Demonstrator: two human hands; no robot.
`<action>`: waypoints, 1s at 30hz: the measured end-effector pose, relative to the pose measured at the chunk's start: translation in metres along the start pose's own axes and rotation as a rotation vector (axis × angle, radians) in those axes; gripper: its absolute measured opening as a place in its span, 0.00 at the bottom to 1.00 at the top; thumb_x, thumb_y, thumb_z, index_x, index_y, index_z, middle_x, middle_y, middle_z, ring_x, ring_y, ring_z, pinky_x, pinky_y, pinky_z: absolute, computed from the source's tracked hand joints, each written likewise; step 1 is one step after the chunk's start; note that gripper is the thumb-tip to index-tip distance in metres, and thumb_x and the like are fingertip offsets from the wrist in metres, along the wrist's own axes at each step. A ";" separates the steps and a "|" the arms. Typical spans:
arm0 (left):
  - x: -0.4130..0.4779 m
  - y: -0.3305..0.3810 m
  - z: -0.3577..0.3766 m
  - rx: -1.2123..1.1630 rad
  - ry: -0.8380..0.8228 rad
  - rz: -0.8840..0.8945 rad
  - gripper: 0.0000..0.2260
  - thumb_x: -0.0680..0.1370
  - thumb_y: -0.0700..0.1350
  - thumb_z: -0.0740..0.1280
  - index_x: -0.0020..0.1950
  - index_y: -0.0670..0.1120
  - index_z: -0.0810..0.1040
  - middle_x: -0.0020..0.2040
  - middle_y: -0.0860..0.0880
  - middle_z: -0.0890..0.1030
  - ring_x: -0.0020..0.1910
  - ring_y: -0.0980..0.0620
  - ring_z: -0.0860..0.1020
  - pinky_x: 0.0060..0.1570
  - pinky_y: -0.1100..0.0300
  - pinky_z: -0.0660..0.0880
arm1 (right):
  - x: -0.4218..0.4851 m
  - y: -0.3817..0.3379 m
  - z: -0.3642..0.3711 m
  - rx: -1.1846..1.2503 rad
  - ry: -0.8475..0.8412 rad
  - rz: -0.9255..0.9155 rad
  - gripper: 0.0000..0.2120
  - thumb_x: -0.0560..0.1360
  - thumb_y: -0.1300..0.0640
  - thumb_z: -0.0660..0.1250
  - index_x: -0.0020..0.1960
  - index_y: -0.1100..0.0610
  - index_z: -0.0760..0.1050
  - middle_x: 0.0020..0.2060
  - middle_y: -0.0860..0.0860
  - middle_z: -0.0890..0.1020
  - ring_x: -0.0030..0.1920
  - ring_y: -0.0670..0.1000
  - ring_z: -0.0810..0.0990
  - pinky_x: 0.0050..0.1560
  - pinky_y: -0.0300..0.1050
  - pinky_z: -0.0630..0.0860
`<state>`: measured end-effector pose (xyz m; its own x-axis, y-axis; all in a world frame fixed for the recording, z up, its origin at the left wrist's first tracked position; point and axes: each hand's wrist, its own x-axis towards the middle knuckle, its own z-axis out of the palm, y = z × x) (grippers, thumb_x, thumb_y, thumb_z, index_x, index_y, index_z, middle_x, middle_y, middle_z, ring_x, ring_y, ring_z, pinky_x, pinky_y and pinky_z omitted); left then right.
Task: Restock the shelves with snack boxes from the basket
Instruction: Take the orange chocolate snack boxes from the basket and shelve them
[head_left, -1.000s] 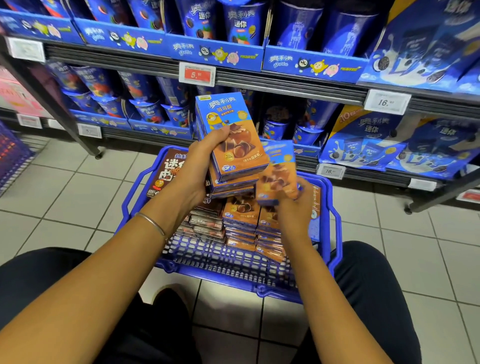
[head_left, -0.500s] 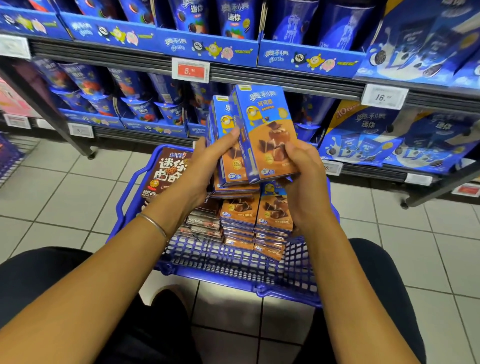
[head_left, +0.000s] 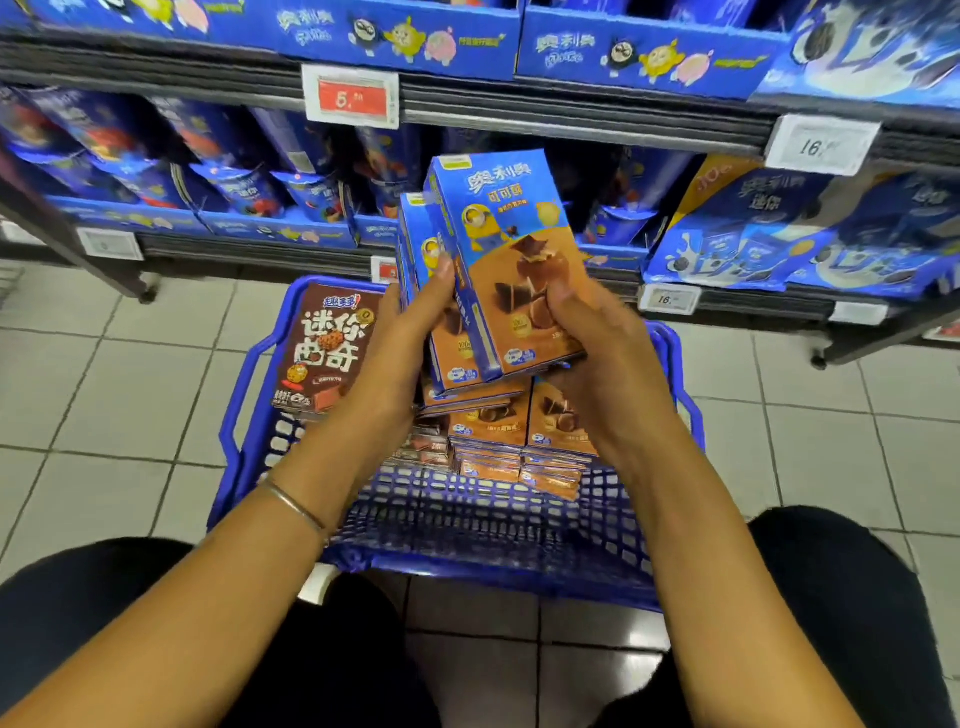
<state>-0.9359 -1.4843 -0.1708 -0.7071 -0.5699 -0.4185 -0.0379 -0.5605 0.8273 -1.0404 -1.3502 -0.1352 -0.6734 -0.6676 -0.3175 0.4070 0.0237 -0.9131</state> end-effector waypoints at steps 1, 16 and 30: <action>-0.001 0.002 -0.001 -0.016 -0.016 -0.025 0.34 0.77 0.63 0.72 0.78 0.47 0.73 0.71 0.40 0.80 0.69 0.36 0.80 0.72 0.35 0.73 | -0.001 -0.004 0.004 -0.009 0.017 0.020 0.12 0.79 0.49 0.68 0.53 0.58 0.81 0.44 0.54 0.84 0.46 0.57 0.83 0.50 0.64 0.77; -0.199 0.233 0.098 0.004 0.031 -0.104 0.46 0.71 0.64 0.79 0.78 0.38 0.69 0.72 0.31 0.77 0.69 0.28 0.77 0.66 0.34 0.76 | -0.155 -0.297 0.089 0.052 -0.009 0.351 0.17 0.71 0.52 0.74 0.56 0.55 0.74 0.36 0.53 0.84 0.33 0.51 0.82 0.42 0.52 0.77; -0.337 0.513 0.282 0.081 0.001 0.295 0.38 0.74 0.60 0.73 0.79 0.42 0.71 0.71 0.36 0.79 0.70 0.33 0.78 0.71 0.30 0.72 | -0.275 -0.617 0.134 -0.065 -0.087 -0.112 0.09 0.79 0.52 0.69 0.58 0.52 0.79 0.50 0.56 0.87 0.47 0.55 0.86 0.49 0.54 0.83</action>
<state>-0.9162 -1.4109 0.5000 -0.6953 -0.7016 -0.1560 0.1130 -0.3211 0.9403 -1.0235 -1.2806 0.5500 -0.6551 -0.7306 -0.1923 0.2902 -0.0083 -0.9569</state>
